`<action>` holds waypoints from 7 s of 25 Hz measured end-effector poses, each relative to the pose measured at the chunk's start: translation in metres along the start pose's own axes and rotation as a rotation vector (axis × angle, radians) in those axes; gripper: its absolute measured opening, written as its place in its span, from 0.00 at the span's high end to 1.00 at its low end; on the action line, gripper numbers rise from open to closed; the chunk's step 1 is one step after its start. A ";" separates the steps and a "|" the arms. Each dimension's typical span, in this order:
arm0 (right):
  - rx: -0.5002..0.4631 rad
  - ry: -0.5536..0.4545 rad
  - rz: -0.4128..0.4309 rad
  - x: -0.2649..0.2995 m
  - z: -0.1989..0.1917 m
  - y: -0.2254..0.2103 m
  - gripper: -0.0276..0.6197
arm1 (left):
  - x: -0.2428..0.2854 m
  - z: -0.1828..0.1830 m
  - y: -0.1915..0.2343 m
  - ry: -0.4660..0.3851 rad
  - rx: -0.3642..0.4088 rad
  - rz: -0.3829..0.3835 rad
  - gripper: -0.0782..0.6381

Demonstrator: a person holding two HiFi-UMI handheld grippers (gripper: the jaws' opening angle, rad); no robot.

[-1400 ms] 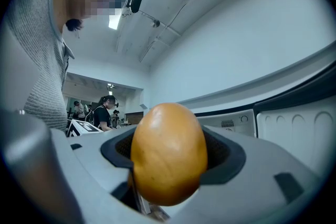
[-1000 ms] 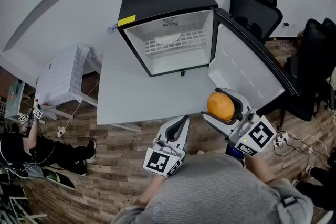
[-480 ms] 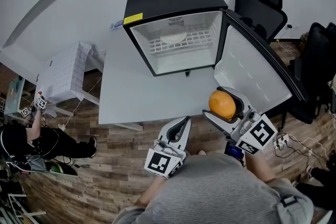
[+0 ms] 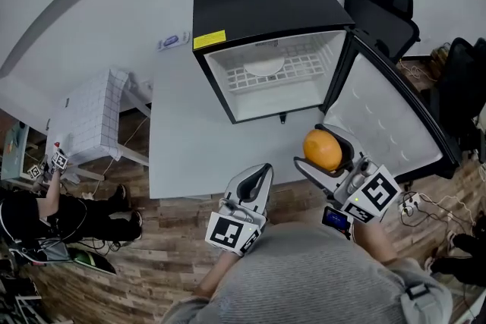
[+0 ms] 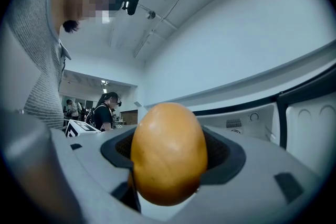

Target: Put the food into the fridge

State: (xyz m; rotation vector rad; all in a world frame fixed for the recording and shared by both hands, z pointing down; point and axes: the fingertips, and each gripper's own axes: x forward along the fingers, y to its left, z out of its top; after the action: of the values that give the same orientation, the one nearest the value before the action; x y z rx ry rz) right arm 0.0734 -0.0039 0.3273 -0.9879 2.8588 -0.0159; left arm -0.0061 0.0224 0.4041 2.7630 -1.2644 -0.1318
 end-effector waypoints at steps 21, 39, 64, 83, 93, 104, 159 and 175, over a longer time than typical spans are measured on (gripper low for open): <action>-0.028 0.008 -0.156 0.101 -0.017 -0.006 0.45 | 0.013 0.011 0.113 -0.001 -0.023 -0.165 0.88; -0.054 0.048 -0.153 0.116 -0.015 -0.031 0.45 | 0.036 0.013 0.124 -0.002 -0.036 -0.149 0.88; -0.060 0.113 -0.115 0.147 -0.042 -0.089 0.45 | 0.051 0.016 0.126 -0.021 -0.052 -0.082 0.88; -0.091 0.207 -0.164 0.198 -0.107 -0.155 0.45 | 0.046 0.012 0.133 0.010 -0.043 -0.052 0.88; -0.096 0.223 -0.201 0.211 -0.128 -0.186 0.45 | 0.057 -0.010 0.138 0.068 -0.021 -0.058 0.88; -0.110 0.250 -0.223 0.227 -0.141 -0.211 0.45 | 0.080 -0.010 0.127 0.050 -0.044 -0.091 0.88; -0.211 0.530 -0.233 0.288 -0.222 -0.277 0.45 | 0.079 -0.025 0.126 0.094 -0.018 -0.060 0.88; -0.320 0.669 -0.187 0.294 -0.237 -0.268 0.45 | 0.073 -0.029 0.124 0.106 -0.024 -0.029 0.88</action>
State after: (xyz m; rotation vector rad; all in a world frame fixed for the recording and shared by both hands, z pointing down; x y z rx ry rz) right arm -0.0180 -0.4031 0.5437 -1.5649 3.4194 0.1217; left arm -0.0480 -0.1119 0.4460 2.7293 -1.1890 -0.0019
